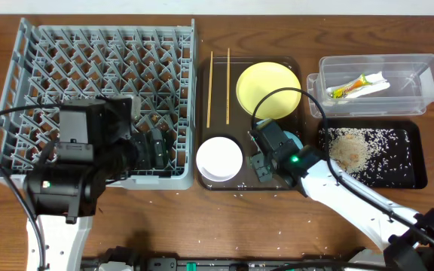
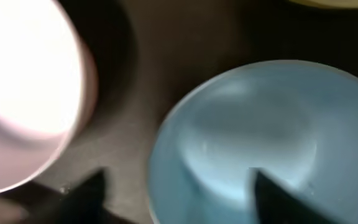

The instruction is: Sort waste into correct bins and load items into the dishwasher

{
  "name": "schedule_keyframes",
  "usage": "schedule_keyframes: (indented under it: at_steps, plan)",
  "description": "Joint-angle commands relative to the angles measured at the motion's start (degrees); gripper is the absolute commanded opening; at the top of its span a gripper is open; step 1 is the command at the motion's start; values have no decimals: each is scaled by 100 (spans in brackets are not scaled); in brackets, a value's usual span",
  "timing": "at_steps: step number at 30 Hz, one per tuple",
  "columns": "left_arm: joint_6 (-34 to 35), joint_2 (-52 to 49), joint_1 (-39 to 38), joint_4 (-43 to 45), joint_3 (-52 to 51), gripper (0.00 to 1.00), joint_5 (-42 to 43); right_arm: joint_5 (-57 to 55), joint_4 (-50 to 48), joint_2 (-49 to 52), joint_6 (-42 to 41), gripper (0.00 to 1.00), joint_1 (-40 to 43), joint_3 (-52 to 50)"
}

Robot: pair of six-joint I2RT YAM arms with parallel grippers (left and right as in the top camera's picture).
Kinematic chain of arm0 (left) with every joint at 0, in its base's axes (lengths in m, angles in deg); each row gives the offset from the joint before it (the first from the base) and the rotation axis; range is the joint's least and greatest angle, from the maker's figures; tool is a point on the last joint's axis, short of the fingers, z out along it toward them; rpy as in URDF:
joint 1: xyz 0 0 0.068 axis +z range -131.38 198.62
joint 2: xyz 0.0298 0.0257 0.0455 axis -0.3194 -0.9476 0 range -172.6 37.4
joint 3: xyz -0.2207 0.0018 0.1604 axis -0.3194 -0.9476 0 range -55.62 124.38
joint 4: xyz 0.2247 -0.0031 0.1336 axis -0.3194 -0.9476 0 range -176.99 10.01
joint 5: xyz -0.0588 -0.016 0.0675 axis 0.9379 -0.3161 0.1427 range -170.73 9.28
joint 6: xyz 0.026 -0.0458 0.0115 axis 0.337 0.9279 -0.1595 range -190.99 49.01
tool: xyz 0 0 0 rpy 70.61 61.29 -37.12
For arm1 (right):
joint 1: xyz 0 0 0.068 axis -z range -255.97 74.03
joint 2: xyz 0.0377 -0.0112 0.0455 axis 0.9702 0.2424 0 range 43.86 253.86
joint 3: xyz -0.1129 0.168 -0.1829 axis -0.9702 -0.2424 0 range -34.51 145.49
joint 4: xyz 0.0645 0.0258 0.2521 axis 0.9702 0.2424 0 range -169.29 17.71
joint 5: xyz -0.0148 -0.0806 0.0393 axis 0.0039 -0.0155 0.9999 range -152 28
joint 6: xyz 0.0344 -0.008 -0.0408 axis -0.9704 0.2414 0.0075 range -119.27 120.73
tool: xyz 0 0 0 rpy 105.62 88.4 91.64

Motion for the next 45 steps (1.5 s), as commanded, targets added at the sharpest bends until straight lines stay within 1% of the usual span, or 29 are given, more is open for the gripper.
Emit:
schedule_keyframes:
  at_steps: [1,3,6,8,9,10,11,12,16,19,23,28,35,38,40,41,45]
  plan:
    - [201,-321,-407,39,413,83,-452,649,229,-376,103,83,208,686]
    - [201,-636,-719,35,673,83,-866,695,629,-603,-103,83,509,1200]
    - [199,-1373,-1196,105,1185,83,-1512,697,1222,-901,-492,84,1150,1823]
    - [195,-1858,-1388,334,1419,83,-1648,699,1552,-1088,-772,86,1659,2116]
    - [195,-2138,-1480,601,1478,83,-1641,702,1729,-1202,-946,86,1987,2240]
    - [195,-2354,-1552,866,1482,79,-1641,717,1875,-1318,-1093,88,2315,2306]
    - [195,-2656,-1639,1252,1482,73,-1641,719,2070,-1504,-1373,90,2835,2319]
    - [199,-3220,-1775,1858,1482,61,-1764,789,2315,-1648,-1502,92,3442,2319]
    - [203,-4009,-1928,2529,1482,61,-1899,1016,2649,-1661,-1499,94,4096,2317]
    - [168,-4682,-2072,3023,1482,61,-1902,1010,2848,-1661,-1495,94,4258,2312]
    - [90,-5281,-2157,3311,1482,58,-2004,1010,2859,-1661,-1456,94,4258,2312]
    - [98,-5751,-2162,3532,1482,55,-1998,1010,2922,-1661,-1453,95,4256,2312]
    - [157,-6157,-2201,3746,1482,49,-2006,1010,2929,-1661,-1453,95,4256,2312]
    - [262,-6314,-2201,3803,1482,42,-2004,1010,2977,-1661,-1456,96,4258,2312]
    - [382,-6391,-2201,3842,1482,34,-2006,1010,2988,-1661,-1456,95,4256,2312]
    - [450,-6426,-2201,3856,1482,31,-2006,1010,2988,-1661,-1456,96,4256,2312]
    - [597,-6537,-2205,3864,1469,26,-2002,1012,2992,-1661,-1456,96,4256,2312]
